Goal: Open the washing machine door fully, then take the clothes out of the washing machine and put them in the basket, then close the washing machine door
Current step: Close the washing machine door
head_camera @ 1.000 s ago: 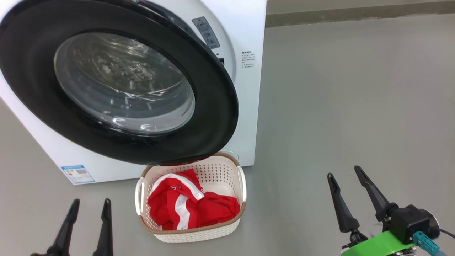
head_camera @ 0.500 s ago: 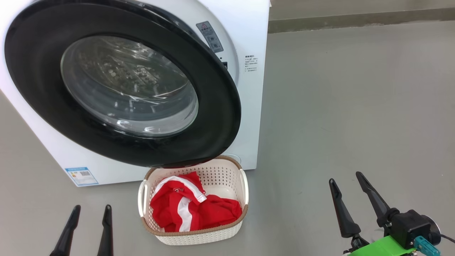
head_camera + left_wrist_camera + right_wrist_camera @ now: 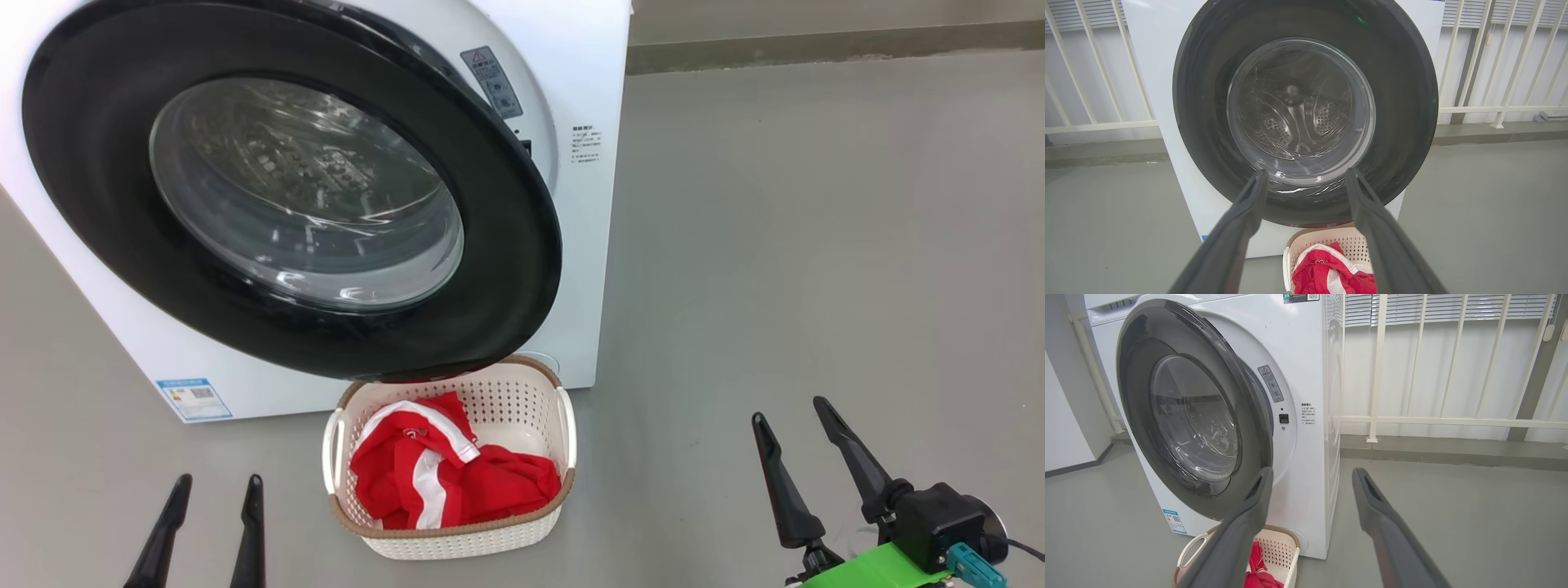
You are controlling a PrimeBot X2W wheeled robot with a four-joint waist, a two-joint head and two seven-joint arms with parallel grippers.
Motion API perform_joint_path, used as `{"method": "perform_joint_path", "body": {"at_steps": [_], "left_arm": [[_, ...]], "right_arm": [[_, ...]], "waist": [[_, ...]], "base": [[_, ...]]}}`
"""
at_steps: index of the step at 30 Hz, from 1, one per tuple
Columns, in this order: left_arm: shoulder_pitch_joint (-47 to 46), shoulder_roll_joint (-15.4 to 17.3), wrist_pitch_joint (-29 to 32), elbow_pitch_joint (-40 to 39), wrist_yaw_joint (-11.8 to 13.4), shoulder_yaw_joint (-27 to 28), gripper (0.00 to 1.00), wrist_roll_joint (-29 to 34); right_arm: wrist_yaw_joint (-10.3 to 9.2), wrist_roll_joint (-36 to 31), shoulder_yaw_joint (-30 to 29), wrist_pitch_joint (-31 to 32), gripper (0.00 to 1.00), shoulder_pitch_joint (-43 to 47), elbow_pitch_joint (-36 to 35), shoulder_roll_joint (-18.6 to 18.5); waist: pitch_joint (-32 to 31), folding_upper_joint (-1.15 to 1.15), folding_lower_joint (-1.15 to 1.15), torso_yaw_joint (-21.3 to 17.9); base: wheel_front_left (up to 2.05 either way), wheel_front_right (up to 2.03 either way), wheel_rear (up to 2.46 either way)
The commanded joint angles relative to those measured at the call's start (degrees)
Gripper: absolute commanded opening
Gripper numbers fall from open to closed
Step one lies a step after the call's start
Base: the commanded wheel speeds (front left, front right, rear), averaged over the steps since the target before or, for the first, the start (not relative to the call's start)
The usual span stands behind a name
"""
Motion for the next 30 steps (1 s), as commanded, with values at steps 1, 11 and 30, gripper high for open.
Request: {"method": "perform_joint_path", "body": {"at_steps": [1, 11, 30], "left_arm": [[-1.6, 0.3, -0.7, -1.1, -0.3, 1.9, 1.0, 0.3], [-2.6, 0.1, -0.7, -1.0, -0.3, 1.0, 1.0, -0.2], [-6.2, 0.8, -0.7, -4.9, -0.4, -3.4, 1.0, -2.4]], "right_arm": [[0.36, 0.0, 1.7, -0.4, 1.0, -1.3, -1.2, -0.2], [0.36, -0.6, 4.0, -0.4, 0.0, -2.8, 0.9, -0.8], [0.36, 0.9, 10.5, -0.4, 0.0, -19.9, 9.7, -1.4]], "waist": [[0.1, 0.0, 0.0, 0.0], [0.7, 0.0, 0.0, 1.9], [7.7, 0.0, 0.0, 10.8]], "base": [[0.0, 0.0, 0.0], [0.0, 0.0, 0.0], [0.0, 0.0, 0.0]]}}
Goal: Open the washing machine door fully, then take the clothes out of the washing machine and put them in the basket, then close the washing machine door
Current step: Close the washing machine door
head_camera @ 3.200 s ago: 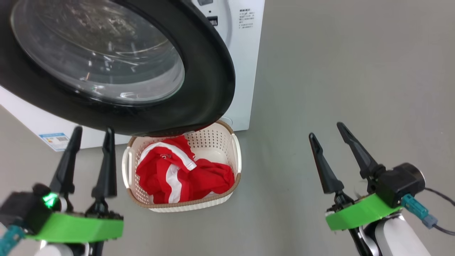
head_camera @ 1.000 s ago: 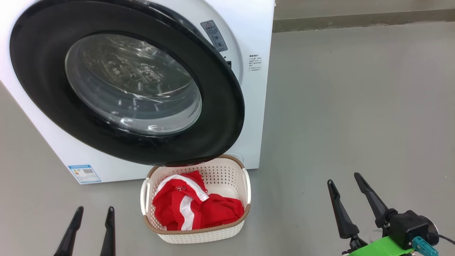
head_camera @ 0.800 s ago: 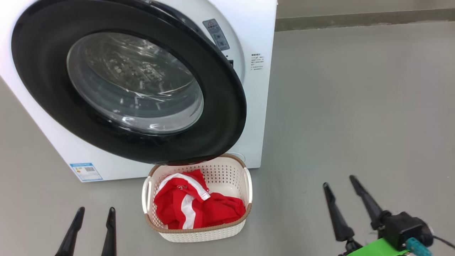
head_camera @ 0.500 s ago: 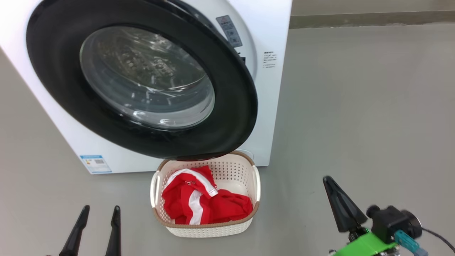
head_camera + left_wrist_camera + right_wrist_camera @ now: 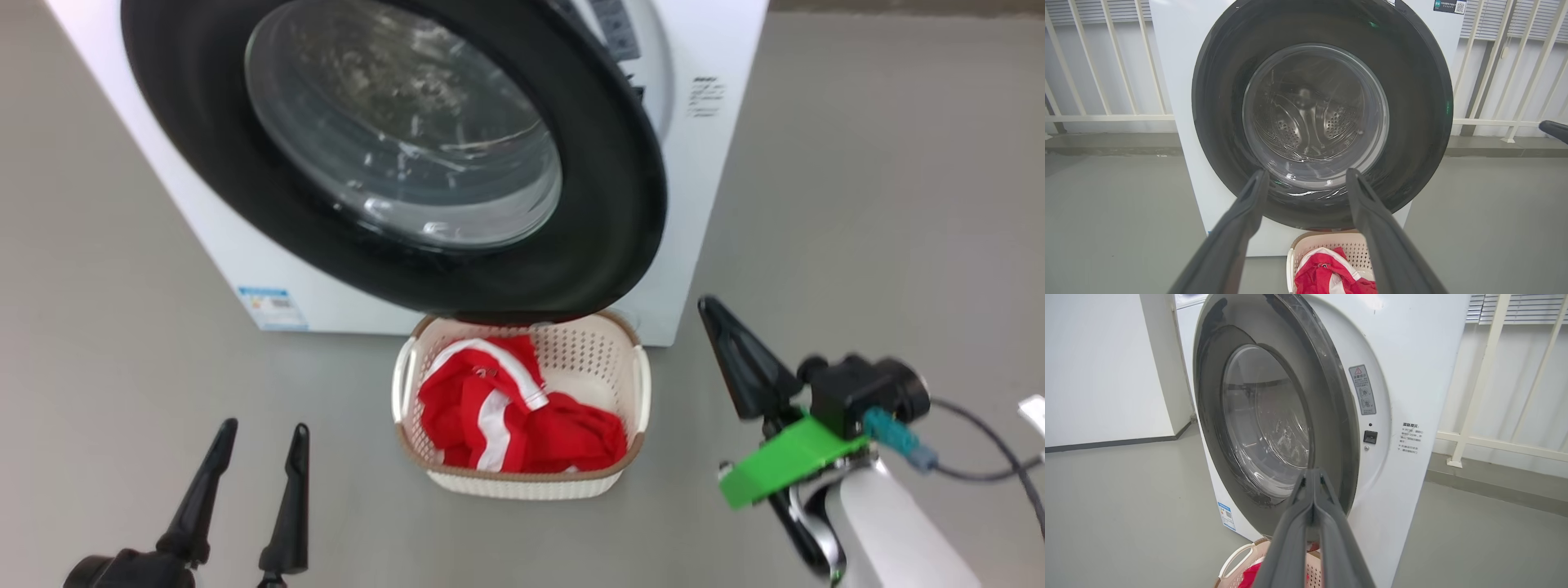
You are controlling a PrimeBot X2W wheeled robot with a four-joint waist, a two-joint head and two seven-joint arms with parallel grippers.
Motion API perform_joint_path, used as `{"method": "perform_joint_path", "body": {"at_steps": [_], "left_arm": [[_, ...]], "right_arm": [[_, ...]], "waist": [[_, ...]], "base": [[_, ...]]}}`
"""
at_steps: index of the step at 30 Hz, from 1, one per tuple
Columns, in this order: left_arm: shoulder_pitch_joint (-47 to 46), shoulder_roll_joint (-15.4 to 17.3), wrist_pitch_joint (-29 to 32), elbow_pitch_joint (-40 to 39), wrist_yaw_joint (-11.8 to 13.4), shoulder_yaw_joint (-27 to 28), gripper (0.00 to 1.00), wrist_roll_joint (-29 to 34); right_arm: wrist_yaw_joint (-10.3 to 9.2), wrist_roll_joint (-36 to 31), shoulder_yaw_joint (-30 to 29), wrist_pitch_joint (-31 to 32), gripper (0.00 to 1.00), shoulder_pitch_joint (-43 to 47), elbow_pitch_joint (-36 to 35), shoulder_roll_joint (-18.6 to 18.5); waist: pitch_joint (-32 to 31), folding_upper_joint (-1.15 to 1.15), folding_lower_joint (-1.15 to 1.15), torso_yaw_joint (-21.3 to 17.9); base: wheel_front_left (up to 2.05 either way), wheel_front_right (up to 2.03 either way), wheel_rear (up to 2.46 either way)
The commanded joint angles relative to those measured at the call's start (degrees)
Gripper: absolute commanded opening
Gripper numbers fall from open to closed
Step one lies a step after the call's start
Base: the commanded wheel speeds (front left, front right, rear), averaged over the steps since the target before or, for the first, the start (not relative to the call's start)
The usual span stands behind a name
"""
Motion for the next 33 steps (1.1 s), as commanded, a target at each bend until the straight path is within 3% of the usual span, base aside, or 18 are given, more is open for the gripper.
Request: {"method": "perform_joint_path", "body": {"at_steps": [1, 14, 33], "left_arm": [[-2.6, 0.9, -0.7, -1.8, -0.3, 1.4, 1.0, -0.3], [-6.8, 0.7, -0.7, -2.2, -0.3, -0.8, 1.0, -1.2], [-11.9, 0.8, -0.7, -2.2, -0.3, -2.7, 1.0, -2.0]], "right_arm": [[0.35, 0.4, 1.5, -0.4, 0.0, -3.2, -0.5, -0.4], [0.35, 2.6, 6.1, -0.4, 0.0, -20.6, 10.8, -3.2], [0.35, 4.4, 7.5, -0.4, 0.0, -38.7, 19.2, -6.2]], "waist": [[2.9, 0.0, 0.0, 2.8], [10.4, 0.0, 0.0, 7.5], [19.3, 0.0, 0.0, 9.6]], "base": [[0.0, 0.0, 0.0], [0.0, 0.0, 0.0], [0.0, 0.0, 0.0]]}}
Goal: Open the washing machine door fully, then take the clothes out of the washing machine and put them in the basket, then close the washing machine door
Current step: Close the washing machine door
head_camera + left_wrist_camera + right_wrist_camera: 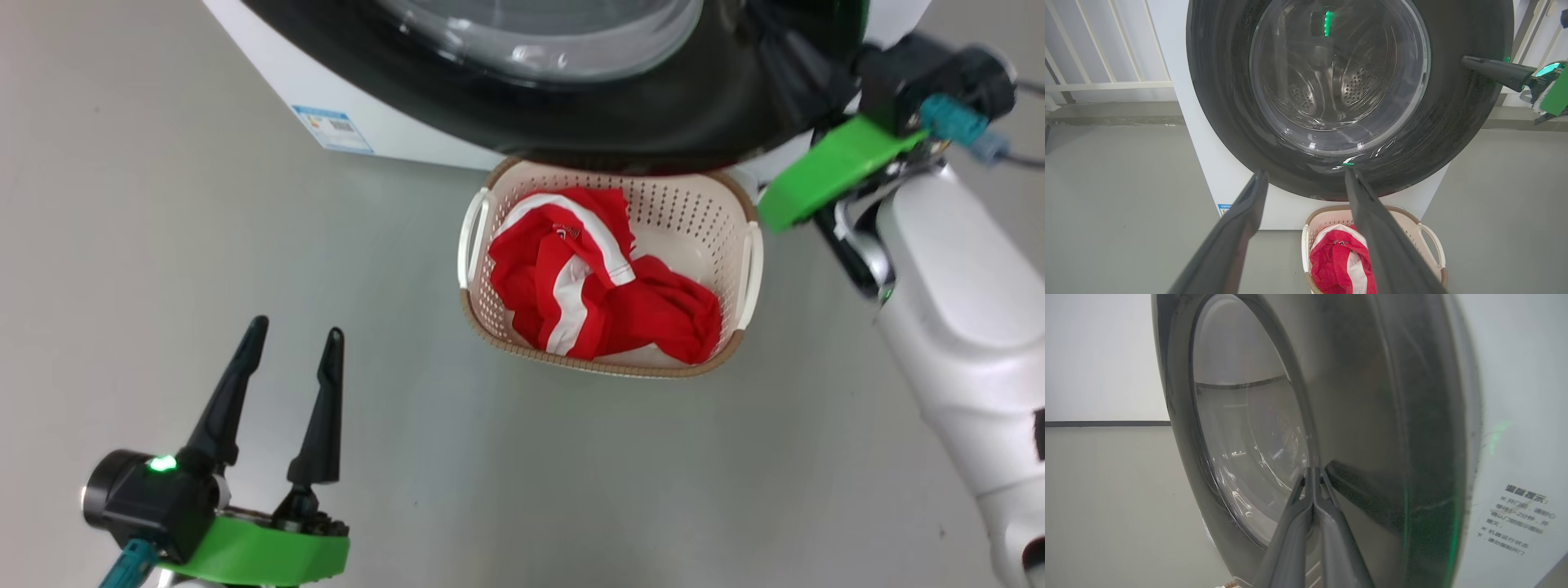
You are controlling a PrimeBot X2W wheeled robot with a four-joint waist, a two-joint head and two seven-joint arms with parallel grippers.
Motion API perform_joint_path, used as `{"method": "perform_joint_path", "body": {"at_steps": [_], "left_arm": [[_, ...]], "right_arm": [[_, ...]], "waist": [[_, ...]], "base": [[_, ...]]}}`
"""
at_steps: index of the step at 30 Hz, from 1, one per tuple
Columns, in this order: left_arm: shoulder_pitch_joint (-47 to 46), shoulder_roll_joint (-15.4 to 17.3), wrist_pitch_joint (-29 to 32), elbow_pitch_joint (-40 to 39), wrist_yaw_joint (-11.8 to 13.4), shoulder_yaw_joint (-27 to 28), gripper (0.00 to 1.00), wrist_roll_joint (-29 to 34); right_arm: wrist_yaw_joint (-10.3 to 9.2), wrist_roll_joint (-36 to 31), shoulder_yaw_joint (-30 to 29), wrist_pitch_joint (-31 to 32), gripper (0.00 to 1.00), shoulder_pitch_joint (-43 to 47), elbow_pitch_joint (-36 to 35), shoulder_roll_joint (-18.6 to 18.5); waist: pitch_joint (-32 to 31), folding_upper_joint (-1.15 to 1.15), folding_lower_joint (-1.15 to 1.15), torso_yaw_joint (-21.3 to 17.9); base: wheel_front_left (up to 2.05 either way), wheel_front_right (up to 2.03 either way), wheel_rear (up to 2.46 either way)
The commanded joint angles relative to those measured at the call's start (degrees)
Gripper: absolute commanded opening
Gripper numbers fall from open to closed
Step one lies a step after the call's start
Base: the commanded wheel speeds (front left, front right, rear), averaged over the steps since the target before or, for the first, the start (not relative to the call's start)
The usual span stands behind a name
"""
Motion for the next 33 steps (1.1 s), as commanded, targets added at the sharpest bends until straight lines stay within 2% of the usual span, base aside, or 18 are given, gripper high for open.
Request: {"method": "perform_joint_path", "body": {"at_steps": [1, 15, 22, 28, 33], "left_arm": [[-1.4, 0.9, -0.7, -1.5, -0.3, 1.7, 1.0, -0.3], [-4.7, 0.9, -0.7, -0.7, -0.3, -0.6, 1.0, -0.9], [-5.4, 1.0, -0.7, -0.2, -0.3, -0.9, 1.0, -0.6], [-5.4, 0.8, -0.7, 0.2, -0.3, -0.3, 1.0, -0.8], [-5.0, 0.0, -0.7, 1.2, -0.3, 1.7, 1.0, -2.3]], "right_arm": [[-0.06, 0.5, 0.4, -0.4, 0.0, -1.3, -1.0, 0.4], [-0.06, 2.9, 1.7, -0.4, 0.0, -15.8, 8.9, -1.5], [-0.06, 0.3, 0.8, -0.4, 0.0, -16.7, 10.0, -0.6], [-0.06, 1.6, 1.5, -0.4, 0.0, -14.7, 8.5, 0.6], [-0.06, 3.4, 0.8, -0.4, 0.23, -11.3, 4.8, 1.0]], "waist": [[1.2, 0.0, 0.0, 0.6], [6.3, 0.0, 0.0, 1.7], [6.4, 0.0, 0.0, 1.4], [5.4, 0.0, 0.0, 0.3], [4.1, 0.0, 0.0, -1.2]], "base": [[0.0, 0.0, 0.0], [0.0, 0.0, 0.0], [0.0, 0.0, 0.0], [0.0, 0.0, 0.0], [0.0, 0.0, 0.0]]}}
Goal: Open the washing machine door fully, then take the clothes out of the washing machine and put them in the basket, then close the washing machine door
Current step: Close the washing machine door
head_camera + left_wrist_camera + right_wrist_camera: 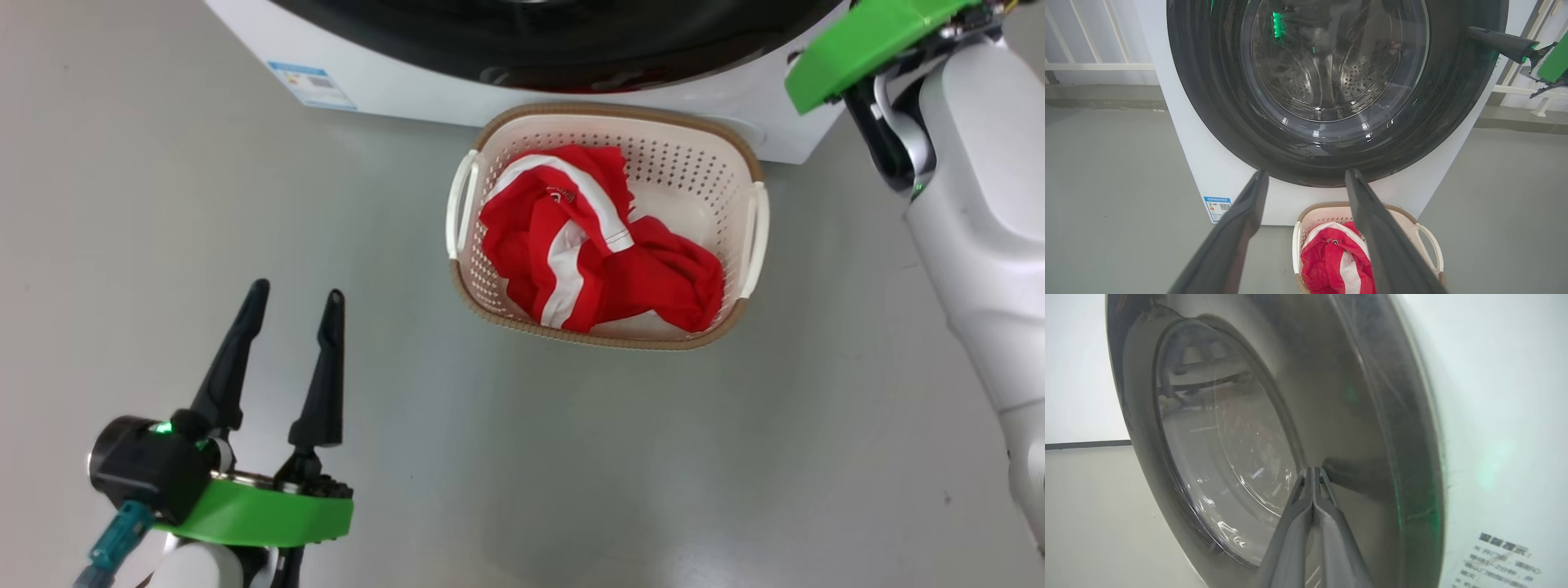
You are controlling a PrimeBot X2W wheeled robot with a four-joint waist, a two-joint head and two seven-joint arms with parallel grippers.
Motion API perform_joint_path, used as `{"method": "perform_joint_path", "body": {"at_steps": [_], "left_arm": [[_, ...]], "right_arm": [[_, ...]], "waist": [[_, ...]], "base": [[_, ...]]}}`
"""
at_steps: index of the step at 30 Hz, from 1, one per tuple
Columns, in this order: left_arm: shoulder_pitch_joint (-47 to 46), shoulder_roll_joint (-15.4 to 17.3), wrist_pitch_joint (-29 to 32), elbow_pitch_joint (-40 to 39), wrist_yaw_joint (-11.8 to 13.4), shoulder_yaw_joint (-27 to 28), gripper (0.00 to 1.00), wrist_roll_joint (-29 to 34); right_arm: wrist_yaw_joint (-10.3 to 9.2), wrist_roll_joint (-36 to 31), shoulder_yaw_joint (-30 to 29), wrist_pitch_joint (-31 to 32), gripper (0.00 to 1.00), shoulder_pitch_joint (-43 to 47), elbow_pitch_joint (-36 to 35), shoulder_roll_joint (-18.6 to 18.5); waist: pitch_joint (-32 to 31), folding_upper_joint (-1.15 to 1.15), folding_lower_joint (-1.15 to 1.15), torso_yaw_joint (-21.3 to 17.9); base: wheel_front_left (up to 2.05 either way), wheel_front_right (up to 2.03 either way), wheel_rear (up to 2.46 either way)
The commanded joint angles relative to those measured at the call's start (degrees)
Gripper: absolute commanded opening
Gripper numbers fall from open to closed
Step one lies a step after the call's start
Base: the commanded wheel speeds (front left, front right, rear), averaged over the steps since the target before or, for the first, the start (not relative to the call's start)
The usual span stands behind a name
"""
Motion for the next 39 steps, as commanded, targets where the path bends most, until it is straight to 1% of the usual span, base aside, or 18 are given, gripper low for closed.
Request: {"method": "perform_joint_path", "body": {"at_steps": [1, 5, 6, 16, 24, 27, 32, 39], "left_arm": [[-0.3, 0.7, -0.7, -0.8, -0.3, 2.6, 1.0, -0.6], [-0.1, 0.5, -0.7, -0.1, -0.3, 3.3, 1.0, -0.9], [0.0, 0.4, -0.7, 0.1, -0.3, 3.5, 1.0, -1.1], [1.5, 0.3, -0.7, 1.6, -0.3, 5.0, 1.0, -0.9], [3.3, 0.7, -0.7, 2.9, -0.3, 7.1, 1.0, 0.0], [4.2, 0.7, -0.7, 3.2, -0.3, 7.5, 1.0, 0.3], [5.7, 1.1, -0.7, 4.5, -0.3, 7.0, 1.0, -0.2], [6.8, 1.3, -0.7, 5.7, -0.3, 7.9, 1.0, -0.2]], "right_arm": [[-0.46, 0.6, -0.7, -0.3, 0.27, 2.7, -2.7, 1.1], [-0.46, 0.6, -2.3, -0.3, 0.4, 7.2, -6.1, 1.4], [-0.46, 0.5, -2.7, -0.3, 1.0, 8.4, -6.9, 1.6], [-0.46, -1.4, -7.0, -0.3, 1.0, 21.0, -15.0, 3.1], [-0.46, -3.8, -9.7, -0.3, 1.0, 32.0, -21.8, 3.6], [-0.46, -4.3, -10.2, -0.3, 1.0, 35.5, -23.1, 3.4], [-0.46, -4.6, -11.3, -0.3, 1.0, 41.0, -24.4, 3.1], [-0.46, -3.8, -14.0, -0.3, 1.0, 47.4, -26.5, 3.3]], "waist": [[-1.1, -0.01, 0.0, -1.2], [-2.7, -0.01, 0.0, -3.0], [-3.2, -0.01, 0.0, -3.5], [-8.7, -0.01, 0.0, -8.8], [-13.5, -0.01, 0.0, -13.0], [-14.8, -0.01, 0.0, -14.3], [-17.2, -0.01, 0.0, -15.8], [-20.2, -0.01, 0.0, -16.2]], "base": [[0.0, 0.0, 0.0], [0.0, 0.0, 0.0], [0.0, 0.0, 0.0], [0.0, 0.0, 0.0], [0.0, 0.0, 0.0], [0.0, 0.0, 0.0], [0.0, 0.0, 0.0], [0.0, 0.0, 0.0]]}}
